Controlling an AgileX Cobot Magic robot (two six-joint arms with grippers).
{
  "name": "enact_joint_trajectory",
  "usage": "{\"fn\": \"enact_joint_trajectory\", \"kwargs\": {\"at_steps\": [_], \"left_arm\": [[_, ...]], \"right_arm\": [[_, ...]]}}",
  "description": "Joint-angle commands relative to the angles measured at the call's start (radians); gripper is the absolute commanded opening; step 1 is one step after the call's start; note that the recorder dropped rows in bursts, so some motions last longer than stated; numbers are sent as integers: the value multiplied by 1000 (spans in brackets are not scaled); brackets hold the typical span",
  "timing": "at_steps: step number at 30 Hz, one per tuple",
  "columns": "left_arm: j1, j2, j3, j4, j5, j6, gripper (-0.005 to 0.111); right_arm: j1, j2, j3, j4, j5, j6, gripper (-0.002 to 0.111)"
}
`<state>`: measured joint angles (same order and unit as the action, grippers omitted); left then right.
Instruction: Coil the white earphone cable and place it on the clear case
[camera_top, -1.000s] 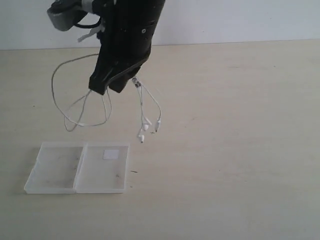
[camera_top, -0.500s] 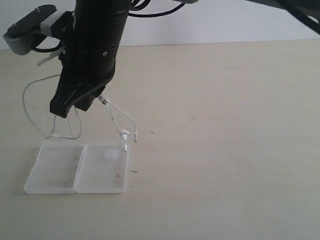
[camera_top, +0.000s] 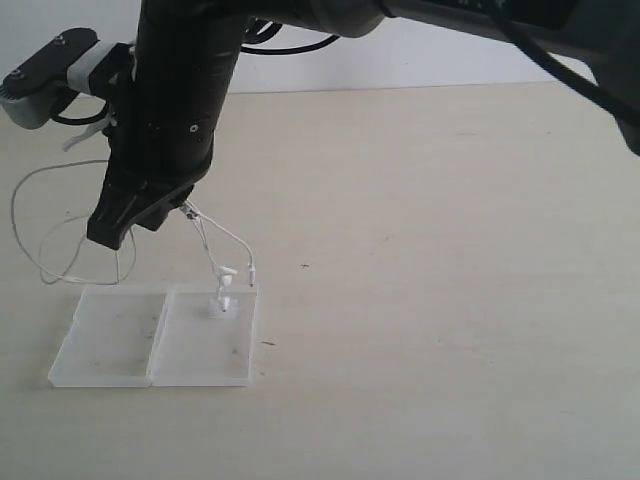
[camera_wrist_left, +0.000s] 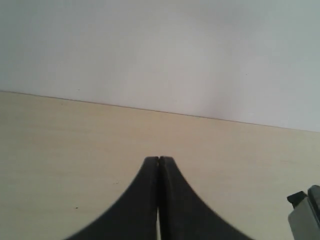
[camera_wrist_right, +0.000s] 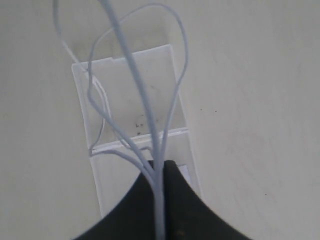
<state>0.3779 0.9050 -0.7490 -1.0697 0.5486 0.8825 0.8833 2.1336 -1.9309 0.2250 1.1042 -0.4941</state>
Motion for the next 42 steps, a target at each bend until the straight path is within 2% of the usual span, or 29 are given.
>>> {"fn": "enact_joint_trajectory", "kwargs": {"at_steps": [1,8,12,17,23,31,40,42], "left_arm": [[-42,-38,28,9,-54,13,0],[-102,-96,35,-30,-49,-10,0],[-111,-245,35,-49,-102,-57,0],[-111,-461,35,41,-146,-142,0],[-111,-613,35,134,-139,-203,0],[-111,-671,40,336,-120,-394,0],[-135,-673,124,334,-151,-392,0],[-142,-673,123,334,-151,-390,0]], "right_arm": [[1,13,-7,13,-18,-9,0],[1,30,-7,13,-17,0,0],[1,30,-7,13,-22,-9,0],[1,31,-7,19,-37,-15,0],[1,52,-7,56,-38,-28,0],[31,114,-5,75,-30,-44,0],[69,148,-5,-8,-116,-31,0],[69,159,-5,-64,-135,22,0]]}}
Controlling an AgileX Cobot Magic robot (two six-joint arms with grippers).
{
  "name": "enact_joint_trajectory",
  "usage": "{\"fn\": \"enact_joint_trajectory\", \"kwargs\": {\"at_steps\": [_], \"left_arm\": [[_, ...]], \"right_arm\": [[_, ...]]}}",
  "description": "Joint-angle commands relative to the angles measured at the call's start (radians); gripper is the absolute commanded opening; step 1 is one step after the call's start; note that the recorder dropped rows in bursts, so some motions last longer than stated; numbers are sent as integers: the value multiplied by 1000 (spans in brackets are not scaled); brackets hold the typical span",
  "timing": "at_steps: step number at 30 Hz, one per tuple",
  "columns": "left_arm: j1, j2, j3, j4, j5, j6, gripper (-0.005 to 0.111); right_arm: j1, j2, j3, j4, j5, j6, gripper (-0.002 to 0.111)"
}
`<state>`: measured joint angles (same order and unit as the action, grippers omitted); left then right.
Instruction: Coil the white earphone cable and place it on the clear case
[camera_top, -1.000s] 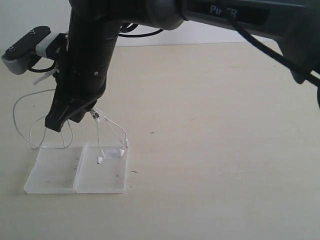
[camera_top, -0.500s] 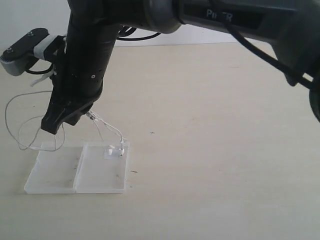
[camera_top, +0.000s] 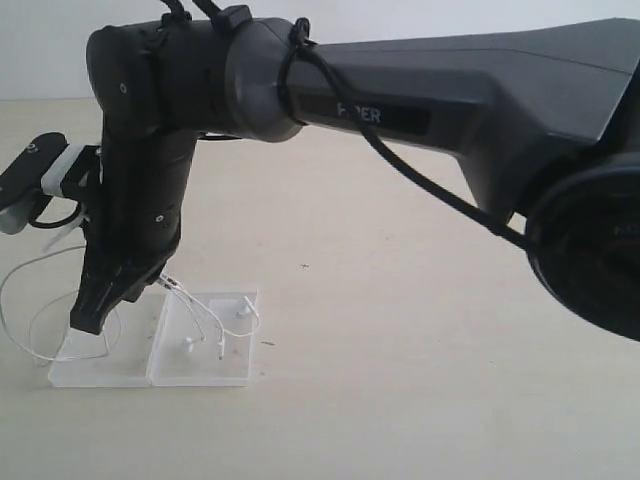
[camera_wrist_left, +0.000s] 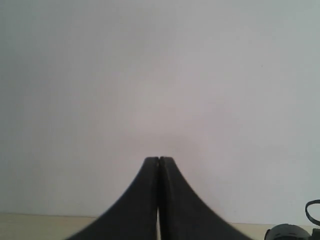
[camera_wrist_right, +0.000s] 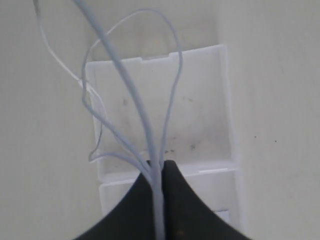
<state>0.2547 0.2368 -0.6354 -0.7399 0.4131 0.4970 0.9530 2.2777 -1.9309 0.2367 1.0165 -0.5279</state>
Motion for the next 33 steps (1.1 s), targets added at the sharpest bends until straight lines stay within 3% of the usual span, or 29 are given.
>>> {"fn": "enact_joint_trajectory", "kwargs": {"at_steps": [1,19,33], "left_arm": [[-20,-5,10,4,-18,-5,0],[-24,-5,8,31,-36,-1,0],[-24,-5,8,31,-36,-1,0]], "right_arm": [[-1,20,-5,-103,-51,81,0],[-1,97,-5,-97,-36,94,0],[-1,97,-5,-97,48,94,41]]}}
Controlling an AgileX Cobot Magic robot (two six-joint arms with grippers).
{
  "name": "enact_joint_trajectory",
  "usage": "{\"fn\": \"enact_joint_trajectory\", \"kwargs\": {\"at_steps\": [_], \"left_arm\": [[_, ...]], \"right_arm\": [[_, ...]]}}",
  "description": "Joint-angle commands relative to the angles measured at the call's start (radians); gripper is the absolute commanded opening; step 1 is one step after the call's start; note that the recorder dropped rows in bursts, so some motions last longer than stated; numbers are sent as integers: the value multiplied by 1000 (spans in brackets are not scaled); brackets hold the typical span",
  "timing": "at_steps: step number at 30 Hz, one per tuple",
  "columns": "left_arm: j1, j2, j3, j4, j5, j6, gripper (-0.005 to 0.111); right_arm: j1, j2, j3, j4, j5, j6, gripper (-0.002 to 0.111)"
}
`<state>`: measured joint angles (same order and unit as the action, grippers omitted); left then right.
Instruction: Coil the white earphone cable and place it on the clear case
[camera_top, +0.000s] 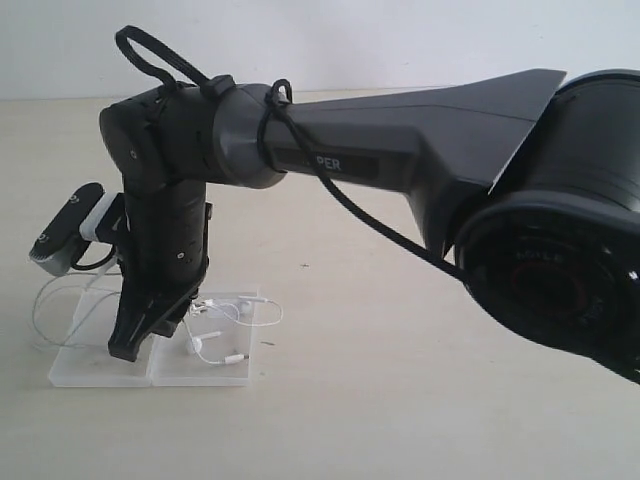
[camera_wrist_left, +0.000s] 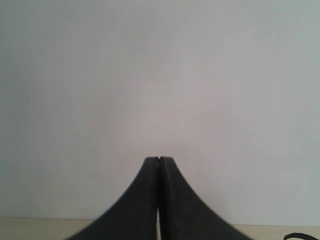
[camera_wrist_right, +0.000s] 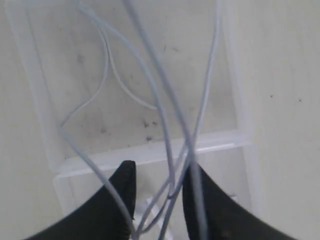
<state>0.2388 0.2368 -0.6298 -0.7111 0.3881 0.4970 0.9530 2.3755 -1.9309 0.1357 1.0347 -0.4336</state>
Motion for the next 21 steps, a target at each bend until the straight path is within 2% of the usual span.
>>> {"fn": "enact_joint_trajectory", "kwargs": {"at_steps": [1,10,21], "left_arm": [[-8,-5,2,2,-11,-1,0],[-8,-5,2,4,-11,-1,0],[-8,-5,2,28,-11,-1,0]], "right_arm": [[-1,-1,-5,4,35,-1,44],[-1,-34,-5,-1,41,-5,69],[-1,-127,-5,-2,55,-7,71]]}}
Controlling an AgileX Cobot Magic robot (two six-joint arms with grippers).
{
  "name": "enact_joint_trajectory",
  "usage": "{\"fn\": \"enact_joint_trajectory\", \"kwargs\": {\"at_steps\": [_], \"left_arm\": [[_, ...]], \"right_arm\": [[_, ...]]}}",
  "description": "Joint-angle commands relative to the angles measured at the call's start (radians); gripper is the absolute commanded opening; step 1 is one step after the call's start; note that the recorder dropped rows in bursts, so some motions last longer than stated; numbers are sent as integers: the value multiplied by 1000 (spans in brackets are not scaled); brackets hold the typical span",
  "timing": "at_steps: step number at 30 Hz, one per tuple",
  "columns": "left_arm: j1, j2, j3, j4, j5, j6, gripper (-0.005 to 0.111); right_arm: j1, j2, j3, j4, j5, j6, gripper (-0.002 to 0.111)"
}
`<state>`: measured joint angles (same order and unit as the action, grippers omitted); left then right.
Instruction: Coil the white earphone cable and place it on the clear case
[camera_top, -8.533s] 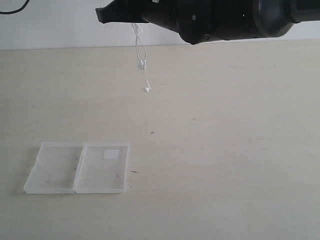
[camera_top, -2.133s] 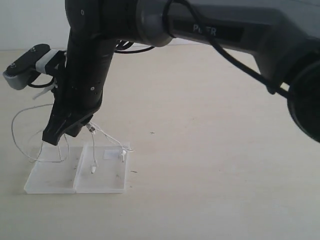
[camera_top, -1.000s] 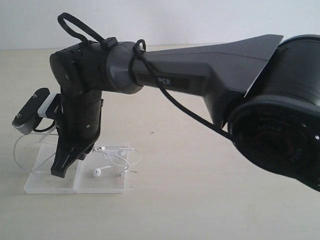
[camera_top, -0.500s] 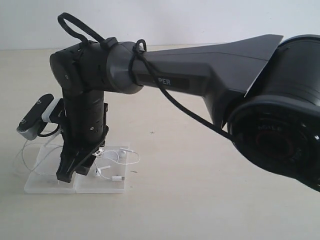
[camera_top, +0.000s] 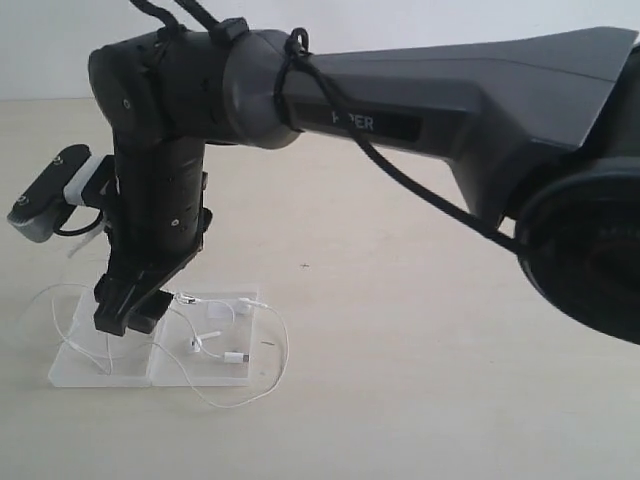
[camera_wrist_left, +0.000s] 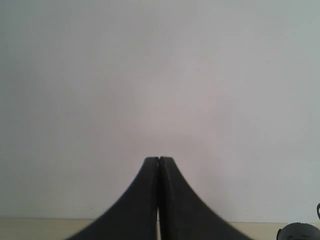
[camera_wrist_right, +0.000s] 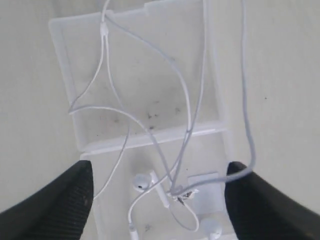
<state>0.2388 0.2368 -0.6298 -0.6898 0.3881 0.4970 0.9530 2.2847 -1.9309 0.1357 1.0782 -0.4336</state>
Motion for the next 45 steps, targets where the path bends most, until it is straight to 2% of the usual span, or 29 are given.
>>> {"fn": "enact_joint_trajectory", "kwargs": {"at_steps": [1,10,14,18,22,25,28,30,32,37,40,45], "left_arm": [[-8,-5,2,6,-11,-1,0],[-8,-5,2,11,22,-1,0],[-8,-16,2,33,100,-8,0],[-8,-46,2,33,113,-27,0],[-8,-97,2,36,134,-52,0],[-8,-154,2,126,257,-107,0],[-8,-208,10,304,358,-290,0],[-8,-237,37,379,330,-456,0],[-8,-237,78,364,270,-513,0],[-8,-237,184,241,225,-393,0],[-8,-237,272,218,157,-385,0],[-8,-237,412,149,-63,-387,0]], "right_arm": [[-1,-43,-5,-2,14,-7,71],[-1,-93,-5,2,94,4,68],[-1,-140,-5,5,89,144,47],[-1,-192,-5,169,85,104,31],[-1,-231,0,259,121,77,22],[-1,-280,58,267,107,77,14],[-1,-366,176,259,-17,77,0],[-1,-448,286,244,-154,80,0],[-1,-528,393,240,-284,80,0],[-1,-733,665,193,-553,88,0],[-1,-839,806,124,-639,107,0],[-1,-991,997,-31,-749,264,0]]}}
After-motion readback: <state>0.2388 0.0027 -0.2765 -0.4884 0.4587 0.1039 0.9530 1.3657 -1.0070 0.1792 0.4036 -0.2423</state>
